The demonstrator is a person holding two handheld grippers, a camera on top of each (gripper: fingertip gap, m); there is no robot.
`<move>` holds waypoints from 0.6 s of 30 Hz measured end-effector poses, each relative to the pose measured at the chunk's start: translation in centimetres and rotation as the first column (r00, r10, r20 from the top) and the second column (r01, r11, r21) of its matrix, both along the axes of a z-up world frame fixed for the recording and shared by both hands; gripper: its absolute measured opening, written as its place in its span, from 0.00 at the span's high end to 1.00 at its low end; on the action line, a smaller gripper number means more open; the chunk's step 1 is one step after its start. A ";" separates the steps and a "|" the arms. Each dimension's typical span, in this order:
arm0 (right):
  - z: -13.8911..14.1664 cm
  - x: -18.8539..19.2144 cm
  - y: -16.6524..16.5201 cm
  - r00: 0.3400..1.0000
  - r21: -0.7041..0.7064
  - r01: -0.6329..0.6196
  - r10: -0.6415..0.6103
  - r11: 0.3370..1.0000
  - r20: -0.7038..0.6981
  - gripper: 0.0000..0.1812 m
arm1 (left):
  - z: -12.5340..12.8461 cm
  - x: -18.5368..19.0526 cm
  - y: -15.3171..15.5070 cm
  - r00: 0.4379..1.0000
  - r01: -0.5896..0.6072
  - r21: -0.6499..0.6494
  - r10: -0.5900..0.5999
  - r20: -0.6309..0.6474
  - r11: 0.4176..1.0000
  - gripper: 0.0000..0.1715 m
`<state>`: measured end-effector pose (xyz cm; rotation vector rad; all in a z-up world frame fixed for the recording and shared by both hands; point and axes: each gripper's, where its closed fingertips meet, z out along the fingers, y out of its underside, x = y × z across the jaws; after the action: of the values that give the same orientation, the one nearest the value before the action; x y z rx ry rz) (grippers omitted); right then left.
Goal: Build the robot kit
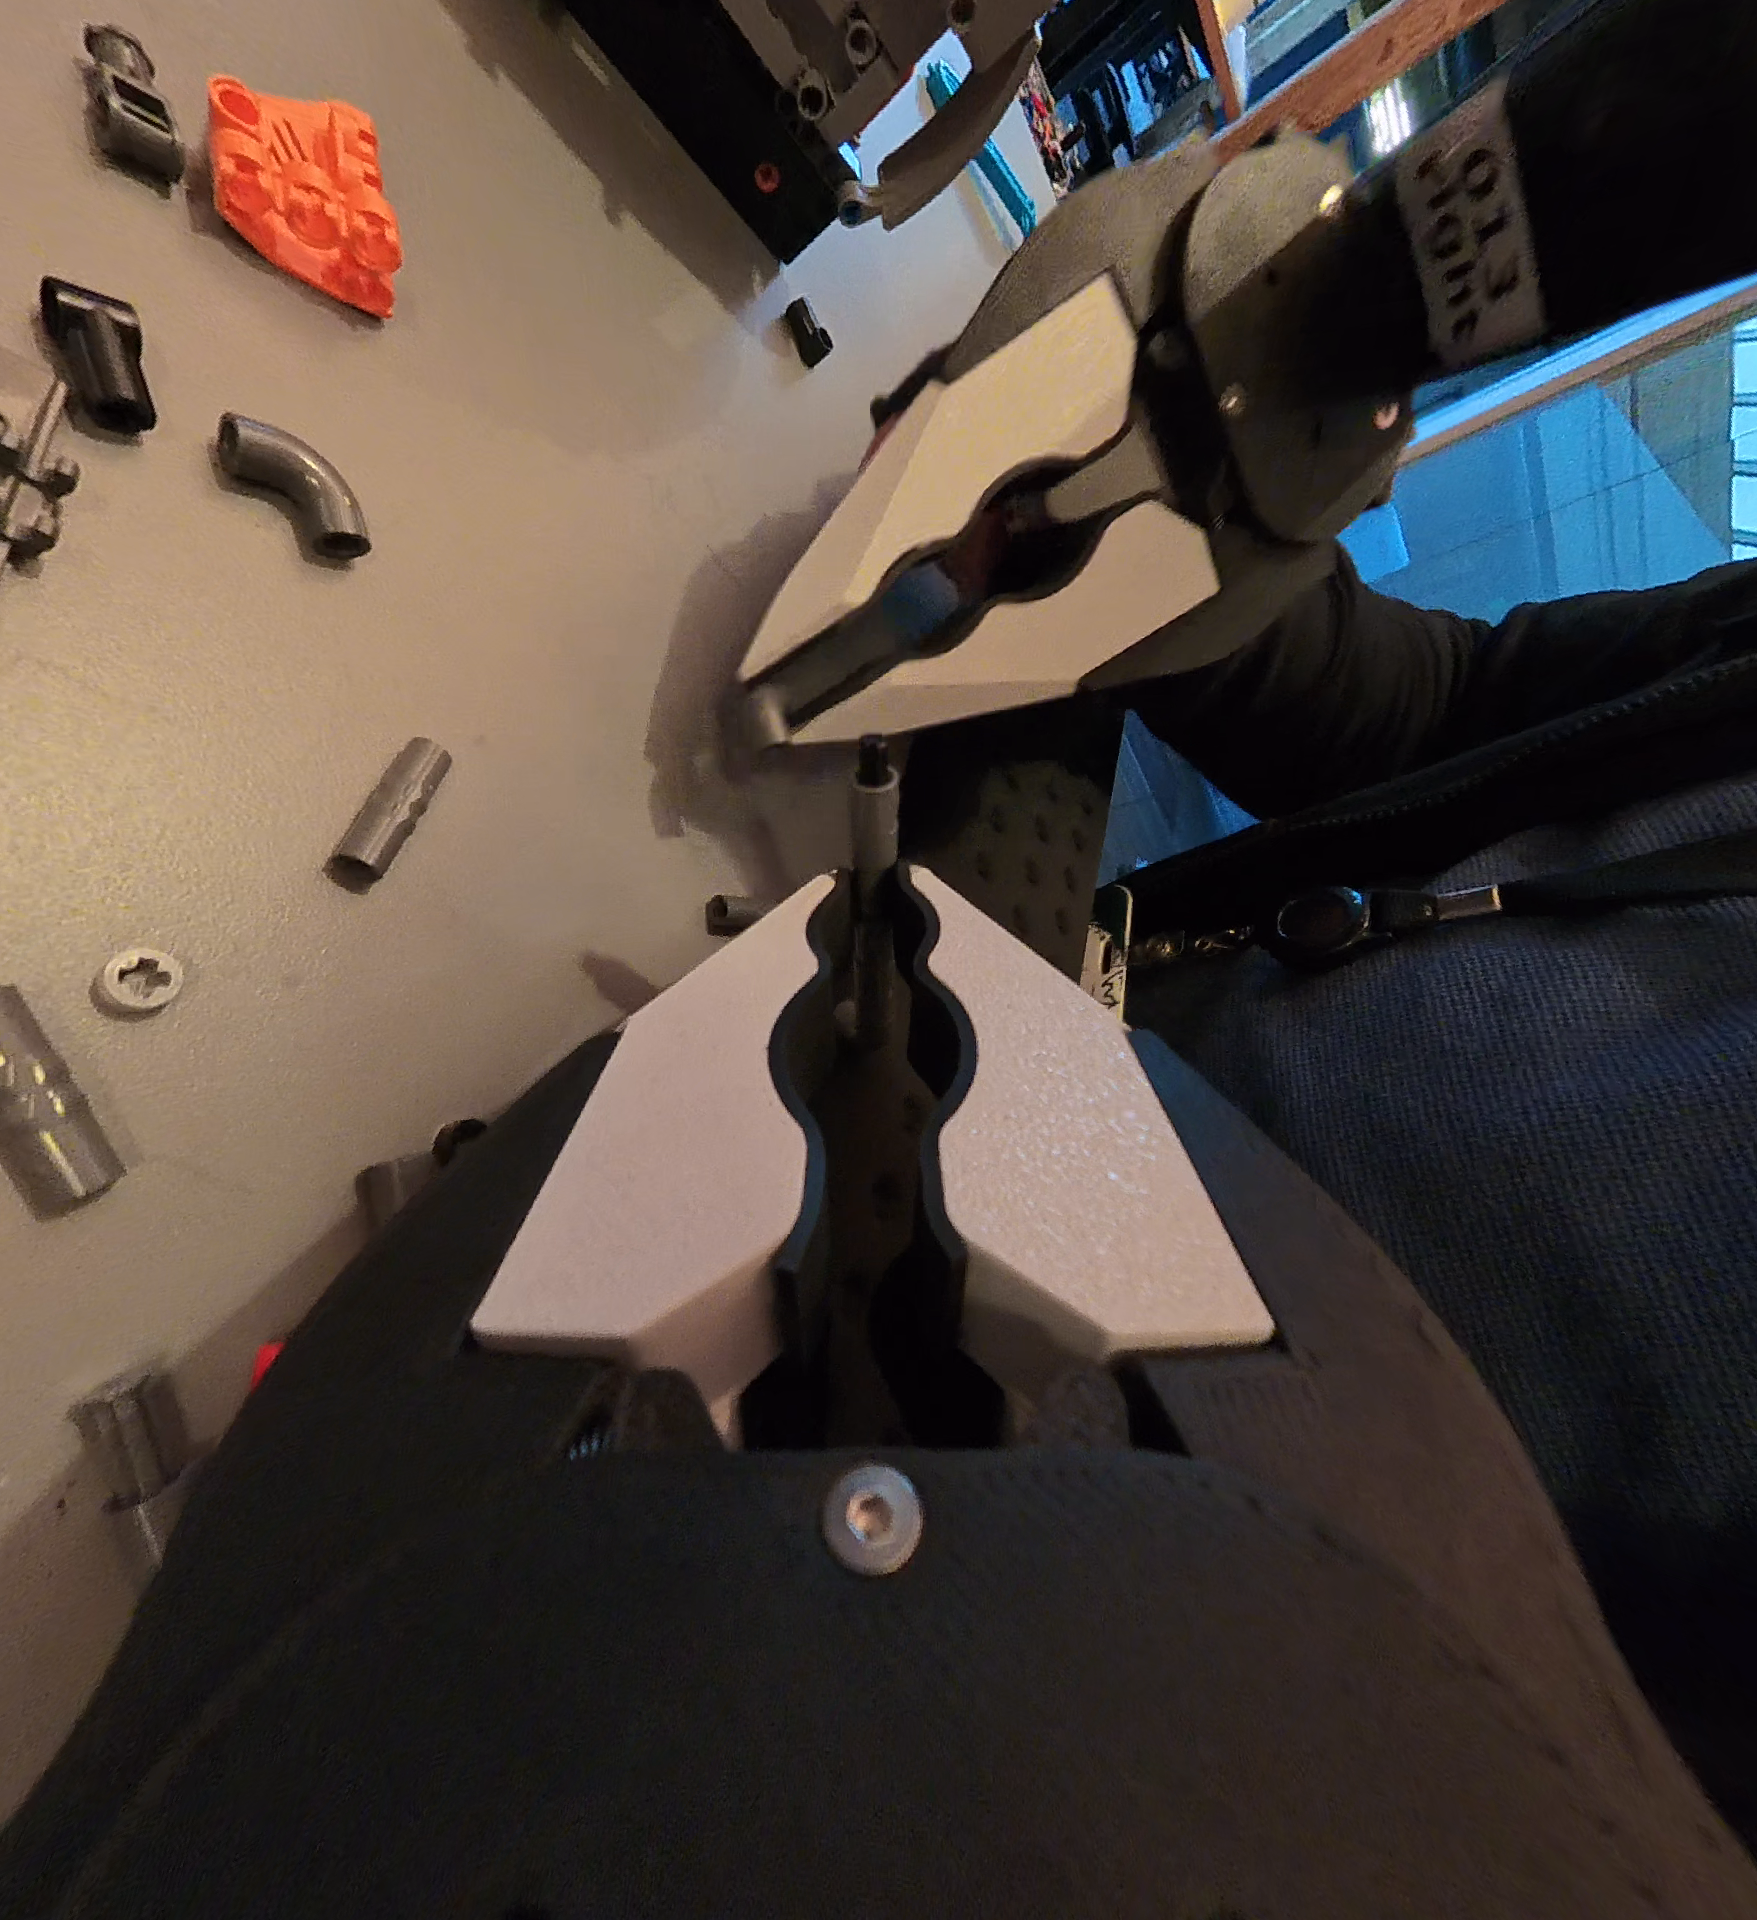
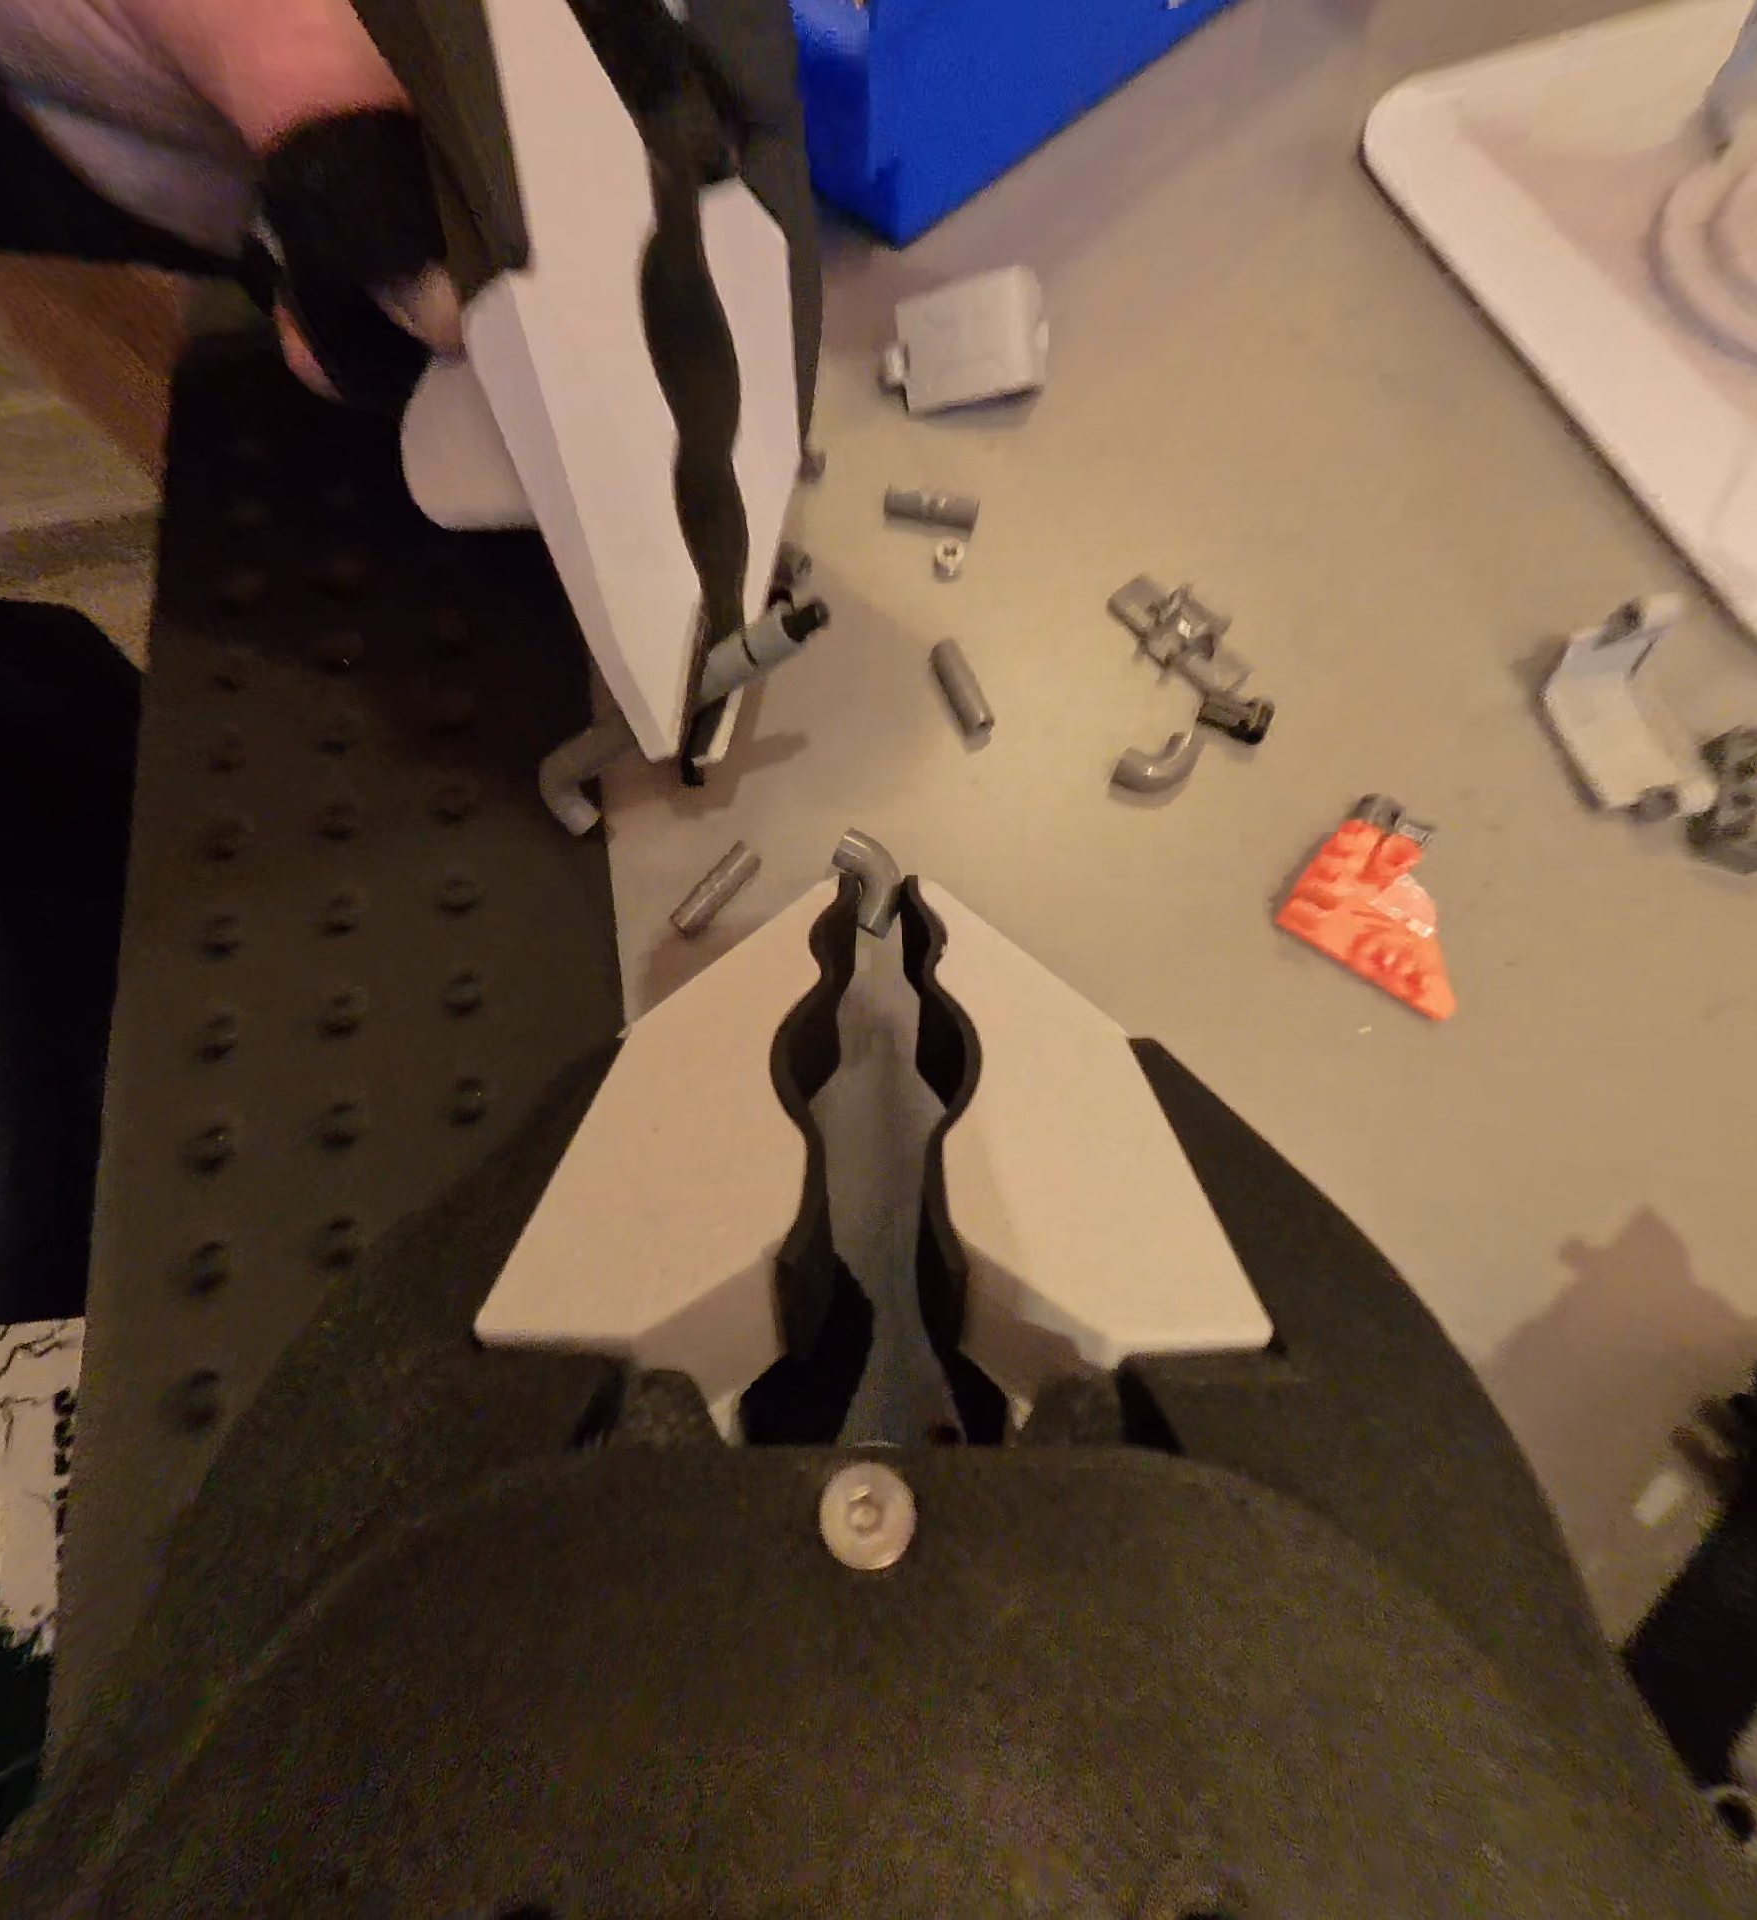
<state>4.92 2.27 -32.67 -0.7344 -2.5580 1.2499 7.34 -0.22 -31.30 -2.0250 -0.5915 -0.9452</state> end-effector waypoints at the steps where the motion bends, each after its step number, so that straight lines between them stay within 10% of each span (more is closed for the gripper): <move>1: 0.6 0.0 0.0 1.000 -0.005 -0.025 0.024 1.000 -0.017 0.97 | 0.1 0.1 0.1 1.000 0.011 0.004 -0.011 0.009 1.000 0.98; 18: 3.4 -0.1 -0.9 0.937 0.087 -0.278 0.290 0.957 -0.196 0.97 | 0.1 1.7 0.3 0.976 0.206 0.045 -0.209 0.068 0.977 0.98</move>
<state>4.87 1.33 -29.22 -0.2102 -2.5761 1.2498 9.08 0.08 -31.20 -2.0545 -0.4016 -1.1487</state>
